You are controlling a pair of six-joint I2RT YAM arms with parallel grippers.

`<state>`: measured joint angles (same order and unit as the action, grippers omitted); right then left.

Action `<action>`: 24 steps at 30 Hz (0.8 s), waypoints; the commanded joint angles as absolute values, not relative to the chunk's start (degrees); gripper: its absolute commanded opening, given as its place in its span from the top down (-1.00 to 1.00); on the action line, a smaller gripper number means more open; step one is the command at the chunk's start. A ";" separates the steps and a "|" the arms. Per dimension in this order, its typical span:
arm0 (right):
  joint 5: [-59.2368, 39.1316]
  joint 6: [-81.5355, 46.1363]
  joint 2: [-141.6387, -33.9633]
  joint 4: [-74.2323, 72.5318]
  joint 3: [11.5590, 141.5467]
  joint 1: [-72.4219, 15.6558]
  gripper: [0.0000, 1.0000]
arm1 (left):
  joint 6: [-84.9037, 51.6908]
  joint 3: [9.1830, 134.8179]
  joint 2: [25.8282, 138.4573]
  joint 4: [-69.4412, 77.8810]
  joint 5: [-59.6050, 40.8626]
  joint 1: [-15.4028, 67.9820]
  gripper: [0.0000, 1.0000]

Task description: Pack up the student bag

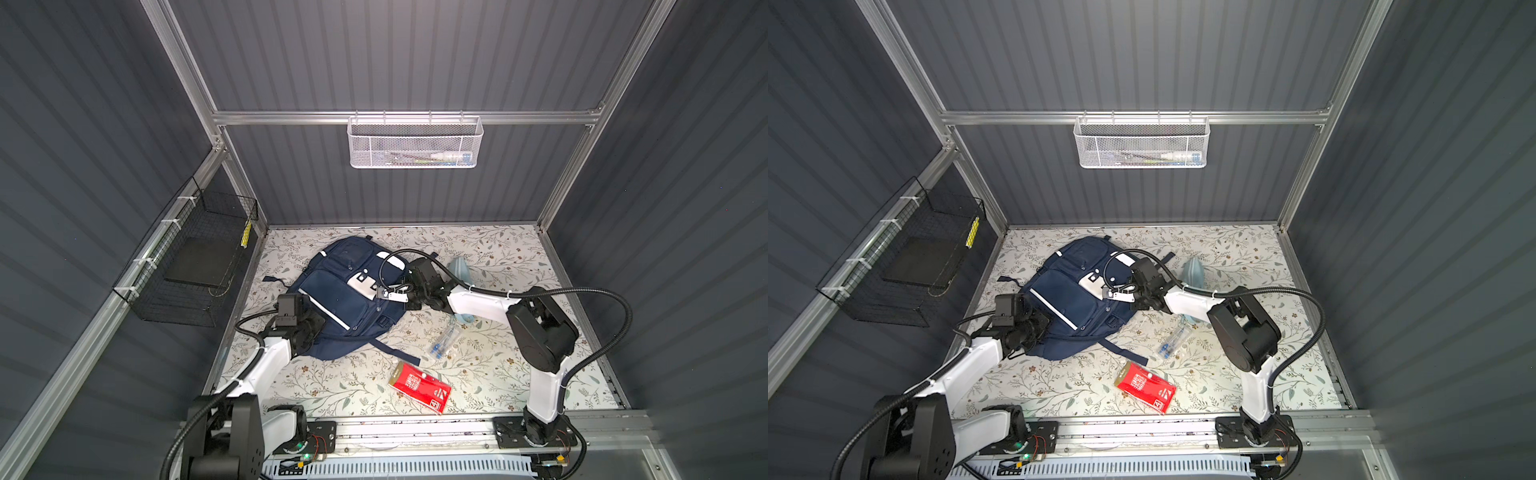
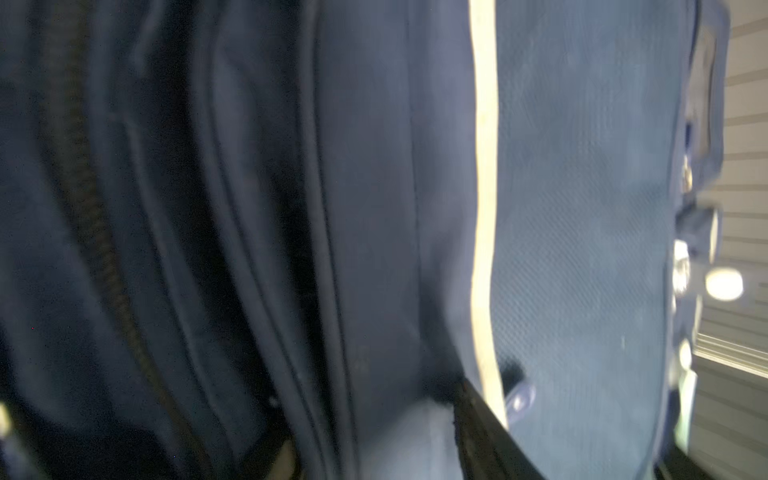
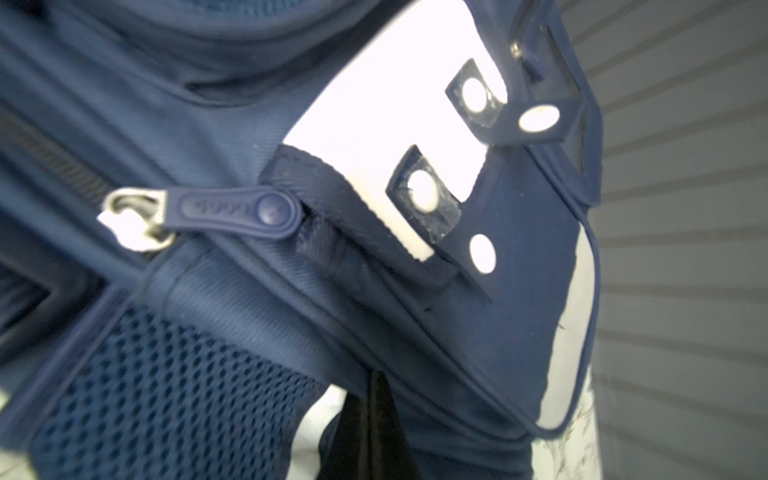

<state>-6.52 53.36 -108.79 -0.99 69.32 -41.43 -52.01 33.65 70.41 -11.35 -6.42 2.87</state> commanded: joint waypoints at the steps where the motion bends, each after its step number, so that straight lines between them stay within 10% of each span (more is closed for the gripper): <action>1: -6.20 40.82 -106.29 2.65 67.81 -44.37 1.00 | -48.31 41.39 75.67 -6.41 -7.56 2.64 -0.06; 15: -10.89 2.34 -107.11 4.32 69.72 -46.41 1.00 | -35.88 59.48 74.07 -24.85 -3.76 3.68 -0.35; 24: -15.07 -7.10 -107.31 -5.16 65.23 -46.41 1.00 | -31.92 51.88 71.45 -20.49 3.06 28.48 0.01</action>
